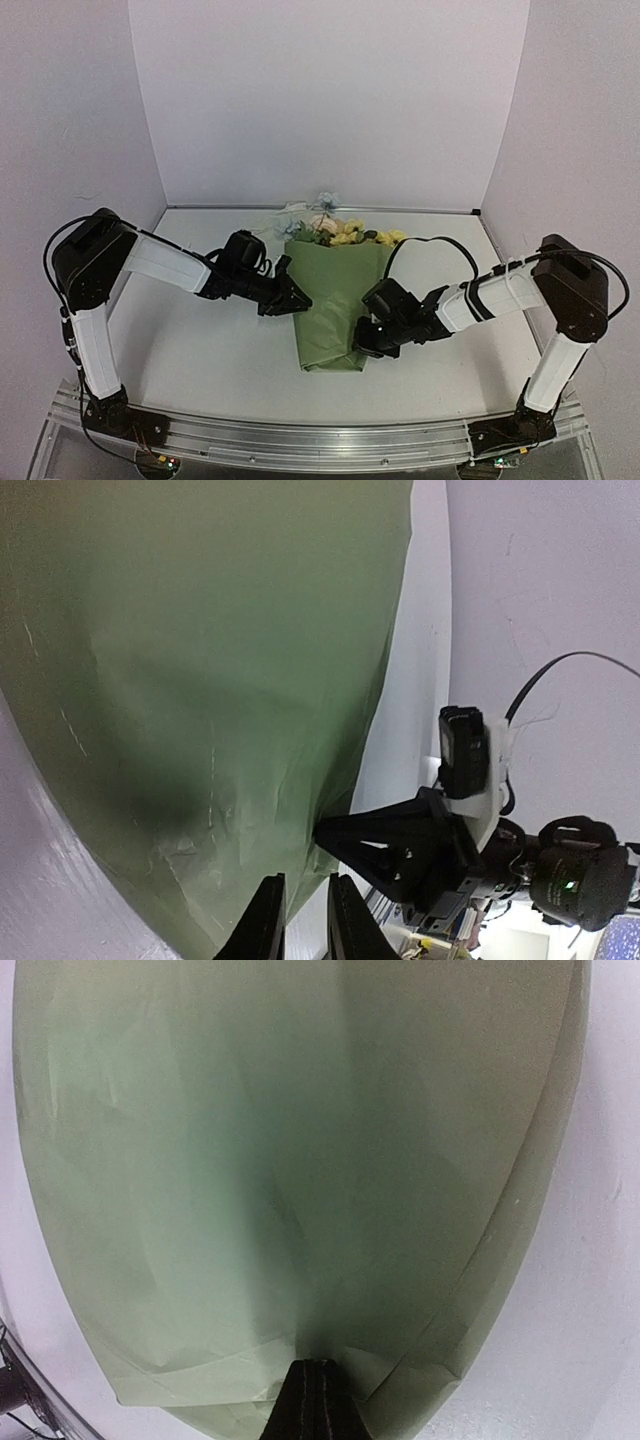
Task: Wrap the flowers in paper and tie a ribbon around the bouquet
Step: Press the fold line of the folded wrapping paper.
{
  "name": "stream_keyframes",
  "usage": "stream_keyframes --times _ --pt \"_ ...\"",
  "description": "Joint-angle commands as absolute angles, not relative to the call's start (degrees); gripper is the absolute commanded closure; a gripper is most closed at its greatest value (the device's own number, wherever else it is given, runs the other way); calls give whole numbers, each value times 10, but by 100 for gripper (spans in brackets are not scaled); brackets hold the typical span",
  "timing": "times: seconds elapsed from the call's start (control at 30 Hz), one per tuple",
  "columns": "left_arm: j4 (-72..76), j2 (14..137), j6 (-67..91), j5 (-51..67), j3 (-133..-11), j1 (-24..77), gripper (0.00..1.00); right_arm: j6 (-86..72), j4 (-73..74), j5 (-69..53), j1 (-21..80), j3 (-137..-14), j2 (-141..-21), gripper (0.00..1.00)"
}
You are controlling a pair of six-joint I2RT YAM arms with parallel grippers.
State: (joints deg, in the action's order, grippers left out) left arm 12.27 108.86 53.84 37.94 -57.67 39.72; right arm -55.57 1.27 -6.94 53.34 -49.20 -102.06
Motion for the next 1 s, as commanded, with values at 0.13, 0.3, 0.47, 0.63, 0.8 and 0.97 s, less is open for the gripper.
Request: stream_keyframes --times 0.13,0.3,0.47,0.63,0.8,0.97 --pt "176 1119 551 396 -562 425 87 -542 138 -53 536 -485 -996 97" --pt "171 1144 551 399 -582 434 88 -530 172 -41 540 -532 -968 91" --pt "165 1158 553 399 -594 436 88 -518 191 -36 541 -569 -965 89" --pt "160 1159 551 398 -600 438 88 -511 197 -38 544 -595 -985 88" --pt "158 1160 549 402 -604 440 88 -509 193 -42 545 -602 -1023 89" --pt "135 1121 526 415 -592 442 85 -522 169 -41 545 -572 -1045 90"
